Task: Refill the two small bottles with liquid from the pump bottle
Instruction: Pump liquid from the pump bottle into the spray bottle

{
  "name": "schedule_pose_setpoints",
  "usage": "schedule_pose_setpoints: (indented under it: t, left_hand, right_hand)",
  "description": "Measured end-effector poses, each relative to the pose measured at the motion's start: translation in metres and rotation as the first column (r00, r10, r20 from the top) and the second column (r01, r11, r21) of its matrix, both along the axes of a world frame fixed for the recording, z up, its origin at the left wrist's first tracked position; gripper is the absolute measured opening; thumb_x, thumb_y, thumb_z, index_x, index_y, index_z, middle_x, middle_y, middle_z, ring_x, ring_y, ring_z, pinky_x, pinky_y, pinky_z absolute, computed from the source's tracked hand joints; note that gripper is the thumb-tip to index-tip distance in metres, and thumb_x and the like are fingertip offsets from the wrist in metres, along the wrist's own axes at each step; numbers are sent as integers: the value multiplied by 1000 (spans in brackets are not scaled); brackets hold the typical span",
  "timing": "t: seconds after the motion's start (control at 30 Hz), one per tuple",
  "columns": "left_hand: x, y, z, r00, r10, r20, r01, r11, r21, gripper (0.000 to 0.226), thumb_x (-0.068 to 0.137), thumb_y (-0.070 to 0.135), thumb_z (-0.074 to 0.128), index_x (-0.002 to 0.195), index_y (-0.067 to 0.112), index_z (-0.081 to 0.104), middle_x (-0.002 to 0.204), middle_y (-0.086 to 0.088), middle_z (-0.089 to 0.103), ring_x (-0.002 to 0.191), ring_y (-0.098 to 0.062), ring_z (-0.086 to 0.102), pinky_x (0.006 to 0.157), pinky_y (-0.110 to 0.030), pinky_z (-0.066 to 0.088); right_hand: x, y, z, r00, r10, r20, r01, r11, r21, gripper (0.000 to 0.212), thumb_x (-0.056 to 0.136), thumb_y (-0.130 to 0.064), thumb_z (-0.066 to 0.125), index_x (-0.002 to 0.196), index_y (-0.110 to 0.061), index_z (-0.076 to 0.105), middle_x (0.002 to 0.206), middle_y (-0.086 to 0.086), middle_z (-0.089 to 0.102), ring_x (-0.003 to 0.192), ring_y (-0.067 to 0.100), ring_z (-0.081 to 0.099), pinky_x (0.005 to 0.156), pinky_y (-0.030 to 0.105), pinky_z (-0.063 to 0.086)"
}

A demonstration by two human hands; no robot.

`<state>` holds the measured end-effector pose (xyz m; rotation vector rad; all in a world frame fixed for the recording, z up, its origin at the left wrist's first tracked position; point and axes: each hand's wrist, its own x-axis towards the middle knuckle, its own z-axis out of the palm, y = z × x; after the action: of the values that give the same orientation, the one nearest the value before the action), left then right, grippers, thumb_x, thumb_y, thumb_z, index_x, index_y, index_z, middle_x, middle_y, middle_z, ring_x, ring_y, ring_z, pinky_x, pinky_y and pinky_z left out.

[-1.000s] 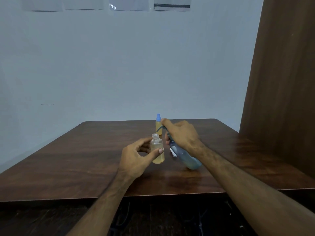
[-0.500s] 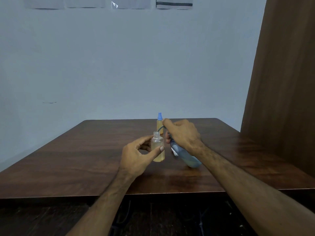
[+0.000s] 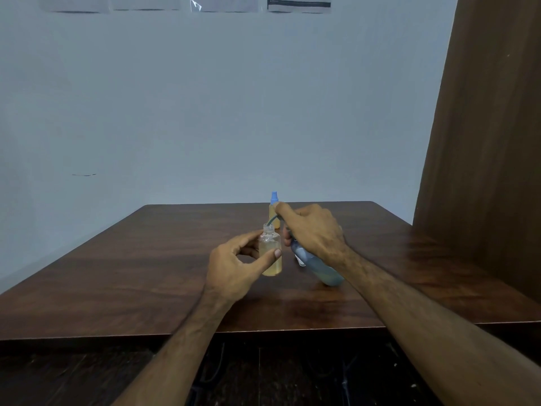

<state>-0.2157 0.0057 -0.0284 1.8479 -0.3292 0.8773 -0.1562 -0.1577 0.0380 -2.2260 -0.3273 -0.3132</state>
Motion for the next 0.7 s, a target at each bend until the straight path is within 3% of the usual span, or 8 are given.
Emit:
schedule_pose_setpoints:
  t: [0.13,0.3,0.37,0.53,0.63,0.7]
  left_hand:
    - [0,0,-1,1000,9,8,-9,1000,6,44,73,33,89,113,35,71,89,19,74,81,-2,70,72,-9,52]
    - [-2,-1,1,999,19,31,-20,999,37,49,73,31,90,101,57,61,86,24,73,79,-2,70,71,-8,51]
    - [-2,0,1,999,20,31,-21,999,39,48,73,32,90,104,56,61,89,20,73,80,-2,70,72,-8,51]
    - [1,1,-1,1000,5,13,-6,999,37,41,75,33,89,112,33,73,94,13,76,81,-8,71,75,-18,57]
    - [2,1,-1,1000,8,24,-9,999,41,40,75,31,89,112,34,73,93,13,76,80,-9,71,75,-18,56]
    - [0,0,0,999,15,32,-17,999,39,42,74,31,90,107,45,69,90,17,75,79,-7,71,74,-15,55]
  right_hand:
    - [-1,0,0,1000,0,12,0,1000,-19,61,80,-71,39,58,-29,77,63,-16,76,70,6,73,87,41,59]
    - [-3,-2,0,999,-5,35,5,1000,-7,51,76,-59,40,58,-27,76,62,-17,76,71,4,73,87,37,60]
    - [-2,-2,1,999,4,35,-3,1000,-21,56,77,-61,37,58,-25,76,63,-17,76,72,5,73,88,38,59]
    - [-1,-1,1,999,-2,32,3,999,-44,65,81,-70,36,58,-24,76,63,-17,76,71,6,72,85,39,56]
    - [0,-2,0,999,-4,41,6,999,-44,61,82,-66,39,57,-25,76,62,-17,76,70,5,72,83,37,57]
    - [0,-2,-1,998,6,60,-4,999,-33,55,82,-60,42,55,-25,74,61,-16,75,69,4,73,83,35,58]
